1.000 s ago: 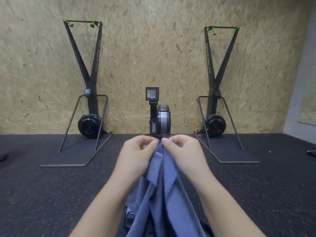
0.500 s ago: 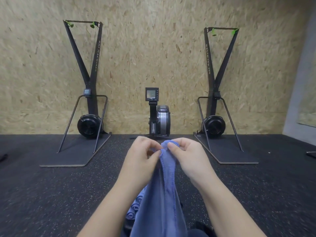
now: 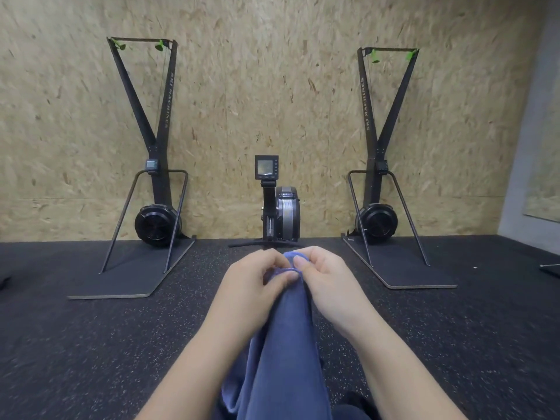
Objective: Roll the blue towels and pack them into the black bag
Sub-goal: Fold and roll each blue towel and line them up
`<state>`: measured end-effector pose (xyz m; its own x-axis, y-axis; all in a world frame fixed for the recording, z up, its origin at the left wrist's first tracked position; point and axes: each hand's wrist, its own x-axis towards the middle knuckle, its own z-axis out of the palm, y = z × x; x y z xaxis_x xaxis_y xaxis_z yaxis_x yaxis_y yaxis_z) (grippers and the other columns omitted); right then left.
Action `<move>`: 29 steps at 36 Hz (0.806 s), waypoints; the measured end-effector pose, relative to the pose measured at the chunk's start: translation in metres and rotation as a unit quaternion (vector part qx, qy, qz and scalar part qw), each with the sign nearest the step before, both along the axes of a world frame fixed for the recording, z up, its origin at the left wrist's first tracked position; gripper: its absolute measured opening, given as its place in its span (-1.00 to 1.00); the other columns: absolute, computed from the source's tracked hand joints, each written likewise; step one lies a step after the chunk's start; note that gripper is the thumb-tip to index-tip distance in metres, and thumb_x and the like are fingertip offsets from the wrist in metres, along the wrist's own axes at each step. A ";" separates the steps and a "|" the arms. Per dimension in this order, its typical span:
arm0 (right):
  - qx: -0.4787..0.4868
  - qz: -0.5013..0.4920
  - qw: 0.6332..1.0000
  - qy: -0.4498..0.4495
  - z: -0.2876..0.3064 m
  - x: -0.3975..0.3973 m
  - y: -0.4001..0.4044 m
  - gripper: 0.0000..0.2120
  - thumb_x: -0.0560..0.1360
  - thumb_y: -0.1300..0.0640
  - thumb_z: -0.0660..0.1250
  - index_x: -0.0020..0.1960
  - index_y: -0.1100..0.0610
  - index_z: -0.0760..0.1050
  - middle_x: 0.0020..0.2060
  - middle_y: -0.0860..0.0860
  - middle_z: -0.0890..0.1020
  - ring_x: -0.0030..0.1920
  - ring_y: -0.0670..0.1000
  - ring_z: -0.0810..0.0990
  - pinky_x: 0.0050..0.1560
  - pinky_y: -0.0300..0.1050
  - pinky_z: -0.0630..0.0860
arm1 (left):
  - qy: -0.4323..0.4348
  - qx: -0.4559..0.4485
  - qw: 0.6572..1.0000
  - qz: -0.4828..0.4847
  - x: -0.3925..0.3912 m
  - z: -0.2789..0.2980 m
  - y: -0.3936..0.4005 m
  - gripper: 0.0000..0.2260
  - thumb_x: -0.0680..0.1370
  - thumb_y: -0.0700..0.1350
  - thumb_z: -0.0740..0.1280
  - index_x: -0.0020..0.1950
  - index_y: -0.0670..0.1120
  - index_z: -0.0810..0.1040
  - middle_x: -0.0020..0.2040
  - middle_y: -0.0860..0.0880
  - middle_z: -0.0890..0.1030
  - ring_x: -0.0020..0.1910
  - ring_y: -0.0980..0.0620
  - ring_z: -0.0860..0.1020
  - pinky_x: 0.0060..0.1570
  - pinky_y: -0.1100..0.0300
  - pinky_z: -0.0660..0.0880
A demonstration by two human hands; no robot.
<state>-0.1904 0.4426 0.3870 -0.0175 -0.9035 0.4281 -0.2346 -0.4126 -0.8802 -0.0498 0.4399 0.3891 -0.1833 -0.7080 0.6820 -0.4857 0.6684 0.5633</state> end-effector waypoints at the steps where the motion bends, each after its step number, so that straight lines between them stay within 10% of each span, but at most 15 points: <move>1: 0.002 0.011 1.000 0.000 -0.001 0.000 0.000 -0.79 0.61 0.20 0.19 -0.03 0.03 0.59 -0.09 -0.04 0.70 -0.03 -0.07 0.63 0.08 -0.03 0.52 | 0.001 -0.003 1.000 -0.002 0.000 0.000 0.000 -0.81 0.46 -0.14 0.45 -0.26 0.11 0.52 -0.33 0.20 0.53 -0.29 0.27 0.45 -0.26 0.40 0.31; 20: 0.039 0.116 0.990 0.073 0.003 -0.007 0.009 -0.67 0.47 0.11 0.14 0.12 -0.04 0.59 0.03 -0.01 0.68 0.12 0.08 0.62 0.20 0.26 0.48 | -0.051 -0.045 0.996 0.062 0.005 0.006 0.001 -0.77 0.46 -0.04 0.42 -0.28 0.06 0.39 -0.36 0.13 0.47 -0.24 0.26 0.42 -0.28 0.36 0.29; 29: -0.003 0.076 0.987 0.144 0.005 -0.015 0.006 -0.76 0.60 0.21 0.22 0.05 -0.02 0.64 -0.01 -0.12 0.69 0.09 -0.16 0.61 0.27 -0.05 0.45 | -0.052 0.009 0.999 -0.004 0.008 -0.004 -0.012 -0.79 0.49 -0.06 0.40 -0.28 0.07 0.41 -0.37 0.26 0.50 -0.37 0.22 0.40 -0.33 0.35 0.30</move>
